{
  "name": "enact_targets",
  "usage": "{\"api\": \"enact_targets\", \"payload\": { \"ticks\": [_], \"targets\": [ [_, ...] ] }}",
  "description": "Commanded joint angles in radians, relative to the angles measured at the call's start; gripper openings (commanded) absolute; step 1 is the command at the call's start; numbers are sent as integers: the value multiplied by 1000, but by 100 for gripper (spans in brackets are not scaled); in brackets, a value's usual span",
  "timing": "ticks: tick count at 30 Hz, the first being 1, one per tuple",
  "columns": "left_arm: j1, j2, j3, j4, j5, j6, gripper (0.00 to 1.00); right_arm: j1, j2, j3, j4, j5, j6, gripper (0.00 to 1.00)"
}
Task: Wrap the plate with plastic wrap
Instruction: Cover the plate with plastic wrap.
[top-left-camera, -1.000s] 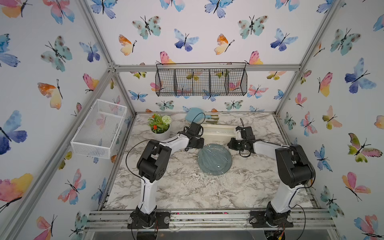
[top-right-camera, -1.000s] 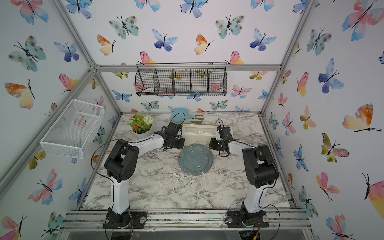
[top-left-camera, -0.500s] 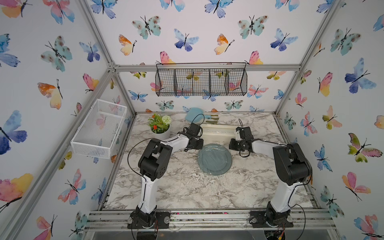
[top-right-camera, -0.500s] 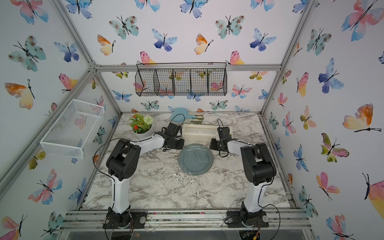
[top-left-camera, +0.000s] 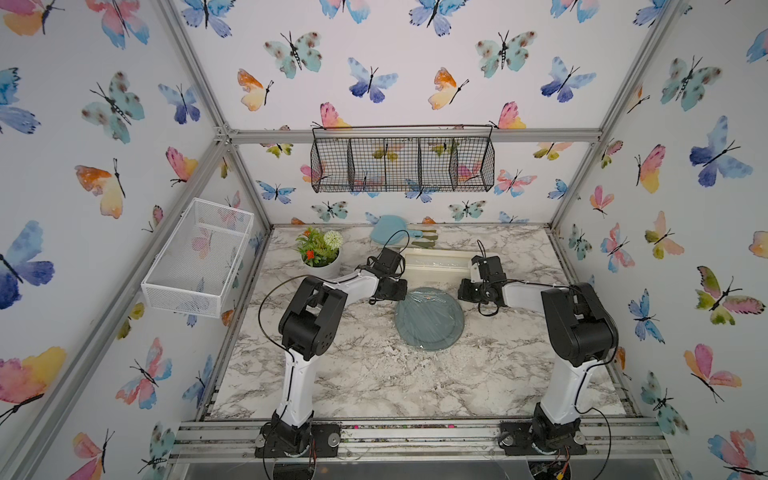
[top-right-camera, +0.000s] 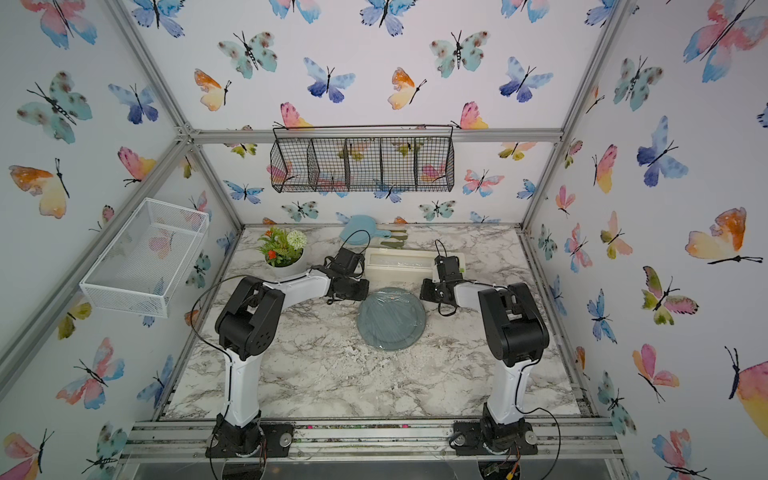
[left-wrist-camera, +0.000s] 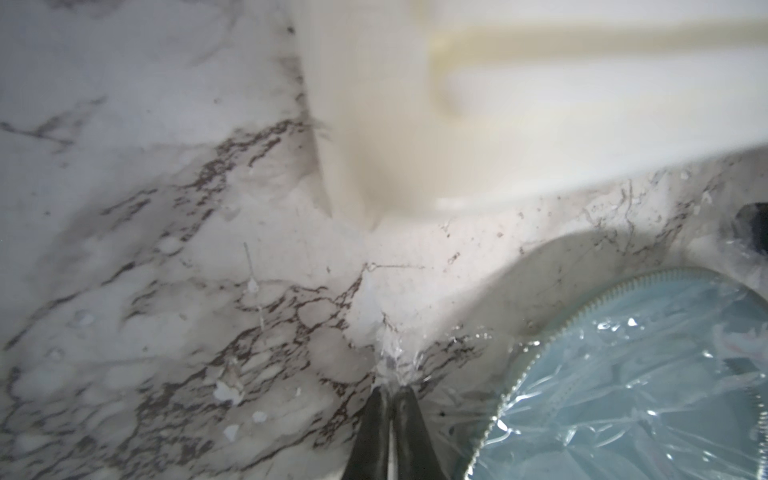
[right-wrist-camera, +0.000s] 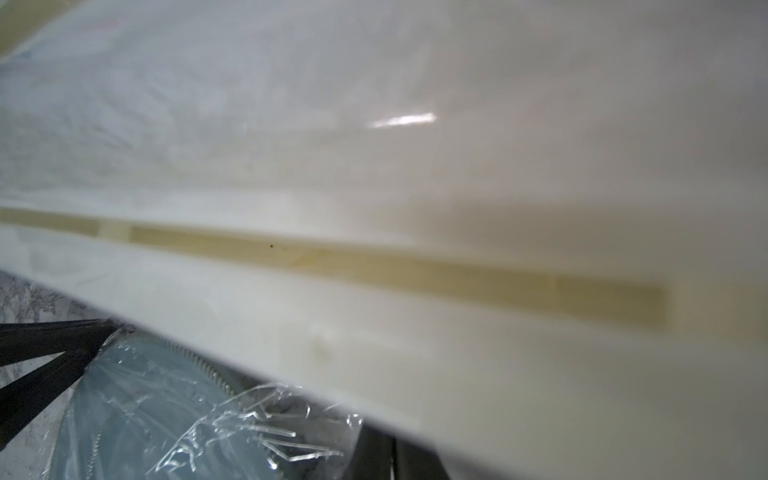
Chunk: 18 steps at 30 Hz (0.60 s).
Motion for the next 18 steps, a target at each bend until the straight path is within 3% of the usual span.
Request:
{"api": "enact_targets", "payload": {
  "ticks": [1,3,6,11,14,18],
  "targets": [
    [11,-21,0,-51,-18,8,29,-1,-63,-7,-104,64,-27,16],
    [14,-39,14,-61,-12,8,41,-2,-96,18,-159,98,-50,25],
    [26,-76,22,-64,10,-3,57,-2,-140,45,-224,126,-76,28],
    [60,-159,10,-74,51,-21,62,-2,-209,47,-284,124,-115,38],
    [75,-229,-32,-89,73,-23,65,-2,-244,32,-231,-3,-172,48],
    [79,-323,-149,-50,201,-56,67,-2,-172,73,-203,-238,-243,58]
  ]
}}
